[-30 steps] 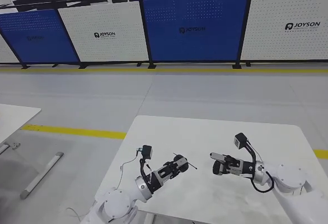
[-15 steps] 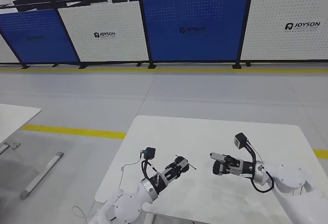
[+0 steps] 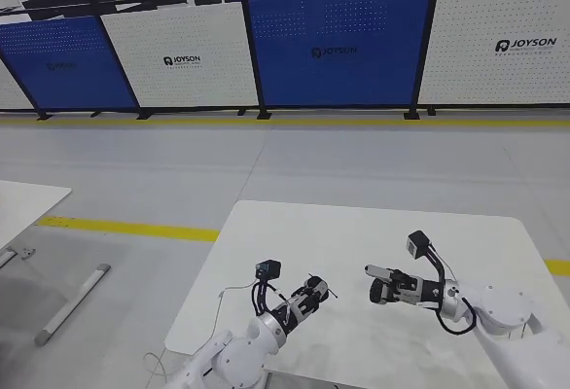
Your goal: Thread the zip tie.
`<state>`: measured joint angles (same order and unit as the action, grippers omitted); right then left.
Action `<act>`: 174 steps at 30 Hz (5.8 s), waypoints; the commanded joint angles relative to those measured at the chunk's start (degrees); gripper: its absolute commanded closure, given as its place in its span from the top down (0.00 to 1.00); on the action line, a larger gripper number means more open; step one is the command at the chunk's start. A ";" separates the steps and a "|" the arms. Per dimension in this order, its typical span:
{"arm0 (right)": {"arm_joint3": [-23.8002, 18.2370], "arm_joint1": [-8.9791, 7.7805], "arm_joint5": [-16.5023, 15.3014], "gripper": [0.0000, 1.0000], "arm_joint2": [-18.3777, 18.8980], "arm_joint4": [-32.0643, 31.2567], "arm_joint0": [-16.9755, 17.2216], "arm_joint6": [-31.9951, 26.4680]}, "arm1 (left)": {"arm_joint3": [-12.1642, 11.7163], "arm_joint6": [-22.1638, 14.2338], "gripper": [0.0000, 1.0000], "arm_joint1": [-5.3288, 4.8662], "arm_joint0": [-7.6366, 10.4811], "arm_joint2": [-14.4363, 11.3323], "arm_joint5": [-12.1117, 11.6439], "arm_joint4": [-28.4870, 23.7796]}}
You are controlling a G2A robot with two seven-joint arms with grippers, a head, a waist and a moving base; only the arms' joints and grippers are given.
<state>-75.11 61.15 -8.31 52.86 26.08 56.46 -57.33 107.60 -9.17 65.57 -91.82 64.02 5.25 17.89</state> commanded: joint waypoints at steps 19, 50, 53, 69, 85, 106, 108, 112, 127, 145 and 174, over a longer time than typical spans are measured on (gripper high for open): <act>0.00 0.00 0.00 1.00 0.00 0.00 0.00 0.00 | 2.81 1.38 0.00 -0.09 -2.89 0.35 -9.17 -3.67; -2.29 -0.20 0.53 1.00 0.31 -2.44 1.17 2.07 | 3.35 7.59 0.00 0.65 -2.04 -1.59 -8.11 -2.98; -4.80 -1.07 1.39 1.00 2.73 -4.28 3.07 1.97 | 3.35 7.59 0.00 0.65 -2.04 -1.59 -8.11 -2.98; -8.70 -3.23 6.36 1.00 10.34 -5.43 8.32 2.82 | 3.35 7.59 0.00 0.65 -2.04 -1.59 -8.11 -2.98; -17.12 -4.57 13.24 1.00 18.68 -11.00 18.59 17.96 | 3.35 7.59 0.00 0.65 -2.04 -1.59 -8.11 -2.98; -18.82 -5.93 10.60 1.00 27.05 -6.52 23.75 10.75 | 3.35 7.59 0.00 0.65 -2.04 -1.59 -8.11 -2.98; -18.23 -6.42 11.59 1.00 29.15 -6.82 23.56 7.48 | 3.35 7.59 0.00 0.65 -2.04 -1.59 -8.11 -2.98; -16.82 -7.60 13.11 1.00 34.23 -8.33 22.90 0.76 | 3.35 7.59 0.00 0.65 -2.04 -1.59 -8.11 -2.98; -15.62 -9.57 17.63 1.00 37.82 -19.80 19.36 -6.86 | 3.35 7.59 0.00 0.65 -2.04 -1.59 -8.11 -2.98; -17.63 -10.40 17.31 1.00 38.16 -27.49 19.23 -8.96 | 3.35 7.59 0.00 0.65 -2.04 -1.59 -8.11 -2.98; -24.25 -12.65 23.24 1.00 38.38 -47.99 16.77 -13.24 | 3.35 7.59 0.00 0.65 -2.04 -1.59 -8.11 -2.98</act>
<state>-98.78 48.59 13.87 91.50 -20.29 73.34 -70.16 110.95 -1.59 66.22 -93.86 62.43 -2.86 14.92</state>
